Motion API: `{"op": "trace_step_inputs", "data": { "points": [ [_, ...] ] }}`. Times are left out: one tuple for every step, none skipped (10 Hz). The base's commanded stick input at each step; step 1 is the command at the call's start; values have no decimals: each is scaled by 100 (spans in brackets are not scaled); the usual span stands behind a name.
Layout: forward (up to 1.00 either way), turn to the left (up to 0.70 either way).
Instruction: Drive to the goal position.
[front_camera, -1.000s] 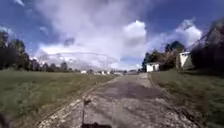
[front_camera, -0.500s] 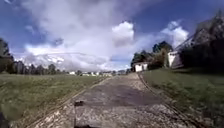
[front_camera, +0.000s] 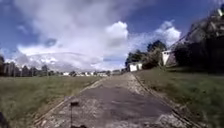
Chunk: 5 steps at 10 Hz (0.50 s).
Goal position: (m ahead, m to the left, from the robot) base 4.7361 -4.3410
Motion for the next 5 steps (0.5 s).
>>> {"op": "trace_step_inputs", "data": {
  "points": [
    [70, 1],
    [70, 1],
    [70, 1],
    [70, 1],
    [70, 1]
  ]
}}
